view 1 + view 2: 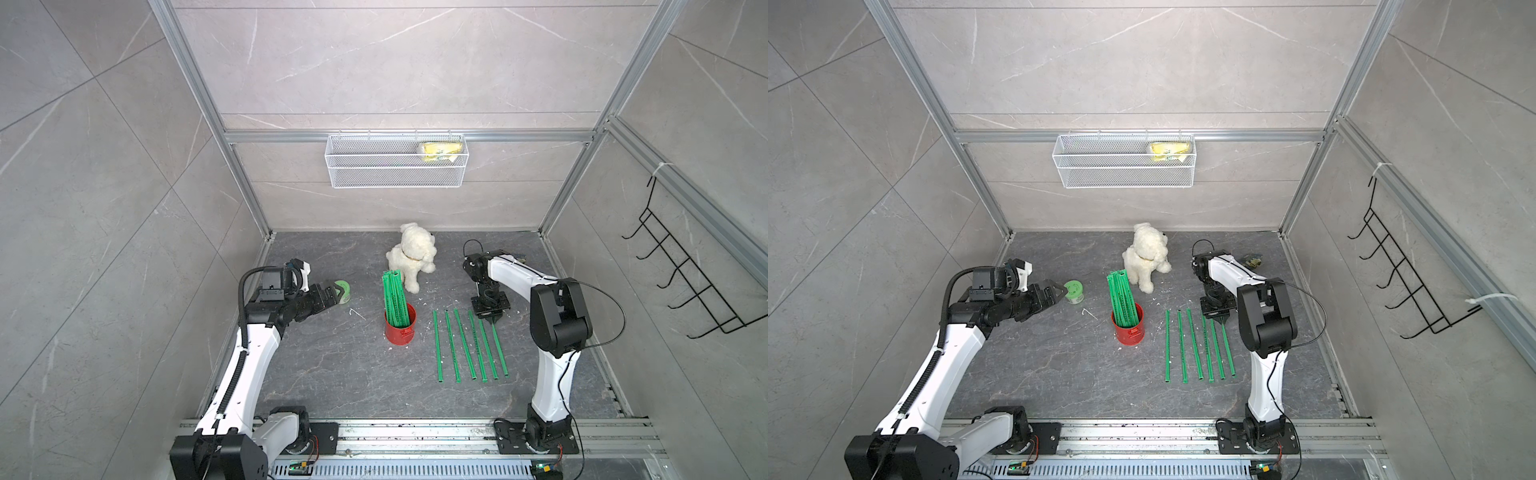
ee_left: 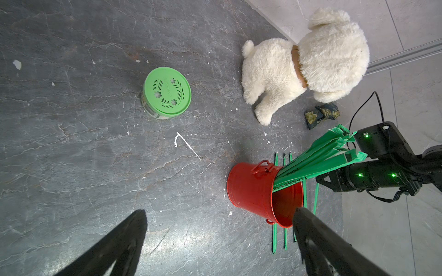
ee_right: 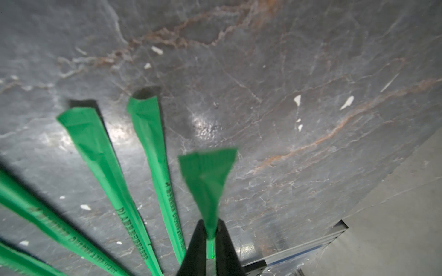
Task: Take the straws out of the storage container
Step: Place the straw at the center of the board.
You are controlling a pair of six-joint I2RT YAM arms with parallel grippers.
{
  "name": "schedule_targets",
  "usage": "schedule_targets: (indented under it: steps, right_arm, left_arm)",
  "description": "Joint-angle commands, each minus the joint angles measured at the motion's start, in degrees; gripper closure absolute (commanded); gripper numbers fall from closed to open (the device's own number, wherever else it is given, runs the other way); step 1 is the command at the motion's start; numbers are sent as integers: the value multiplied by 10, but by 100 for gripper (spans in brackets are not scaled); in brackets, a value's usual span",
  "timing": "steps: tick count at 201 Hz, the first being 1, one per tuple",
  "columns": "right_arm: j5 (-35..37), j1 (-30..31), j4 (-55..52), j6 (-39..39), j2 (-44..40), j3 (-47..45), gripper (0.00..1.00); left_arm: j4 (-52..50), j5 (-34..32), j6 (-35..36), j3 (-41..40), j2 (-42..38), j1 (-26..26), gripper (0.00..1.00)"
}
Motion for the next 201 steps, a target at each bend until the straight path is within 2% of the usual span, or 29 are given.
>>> schedule_targets:
  steps: [1, 100, 144, 177, 201]
  right_arm:
    - [-8, -3, 4, 3, 16, -3, 87]
    - [-5, -9, 11, -2, 28, 0, 84]
    - [-12, -9, 10, -3, 18, -2, 78]
    - [-24, -8, 9, -3, -17, -8, 77]
    - [-61, -1, 32, -10, -97, -24, 77]
  left_arm:
    - [-7, 17, 14, 23, -2, -1, 0]
    - [-7, 16, 14, 23, 0, -1, 0]
    - [-7, 17, 14, 23, 1, 0, 0]
    - [-7, 15, 14, 22, 0, -1, 0]
    - [-7, 15, 14, 23, 1, 0, 0]
